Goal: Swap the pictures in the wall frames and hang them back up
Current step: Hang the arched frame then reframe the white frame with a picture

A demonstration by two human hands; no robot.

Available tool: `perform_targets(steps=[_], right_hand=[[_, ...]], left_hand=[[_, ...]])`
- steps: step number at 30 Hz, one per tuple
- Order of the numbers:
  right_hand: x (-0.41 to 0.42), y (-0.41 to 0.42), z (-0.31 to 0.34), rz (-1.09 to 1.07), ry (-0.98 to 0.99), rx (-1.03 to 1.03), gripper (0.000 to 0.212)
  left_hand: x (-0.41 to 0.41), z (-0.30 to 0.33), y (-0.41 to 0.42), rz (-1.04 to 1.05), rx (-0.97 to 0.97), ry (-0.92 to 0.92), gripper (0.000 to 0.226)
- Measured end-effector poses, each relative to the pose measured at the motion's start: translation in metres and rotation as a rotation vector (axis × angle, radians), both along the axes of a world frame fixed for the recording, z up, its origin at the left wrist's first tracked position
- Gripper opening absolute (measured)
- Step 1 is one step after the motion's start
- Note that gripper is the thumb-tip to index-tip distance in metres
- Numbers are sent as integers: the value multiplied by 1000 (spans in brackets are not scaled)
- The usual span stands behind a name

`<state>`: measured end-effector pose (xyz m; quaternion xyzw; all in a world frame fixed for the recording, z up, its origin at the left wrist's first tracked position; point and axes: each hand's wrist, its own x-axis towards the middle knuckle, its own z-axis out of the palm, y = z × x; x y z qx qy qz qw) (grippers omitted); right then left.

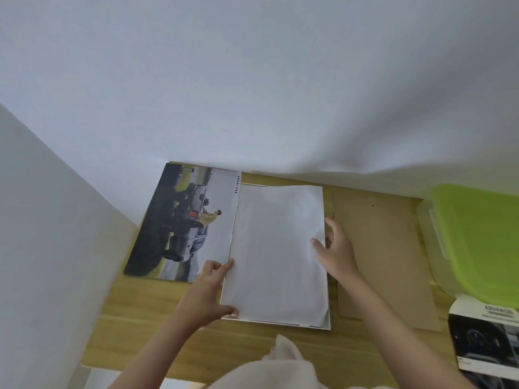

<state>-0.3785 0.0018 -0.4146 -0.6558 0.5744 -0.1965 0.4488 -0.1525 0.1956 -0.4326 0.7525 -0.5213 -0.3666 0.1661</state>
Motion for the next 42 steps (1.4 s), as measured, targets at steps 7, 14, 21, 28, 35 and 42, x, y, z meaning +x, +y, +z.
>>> perform_targets(steps=[7, 14, 21, 28, 35, 42], right_hand=[[-10, 44, -10, -150, -63, -76, 44], [-9, 47, 21, -231, -262, -68, 41], [-22, 63, 33, -329, -385, -56, 38], [-54, 60, 47, -524, -542, -21, 35], [-122, 52, 62, -457, -486, -155, 51], [-234, 70, 63, -663, -518, -180, 37]], left_hand=[[2, 6, -1, 12, 19, 47, 103], [-2, 21, -5, 161, -121, 121, 74], [-11, 33, -2, 279, -235, 378, 59], [-10, 34, 2, 131, -272, 384, 58], [-30, 50, -17, 47, -255, 390, 59], [-110, 62, -48, -77, -199, 496, 45]])
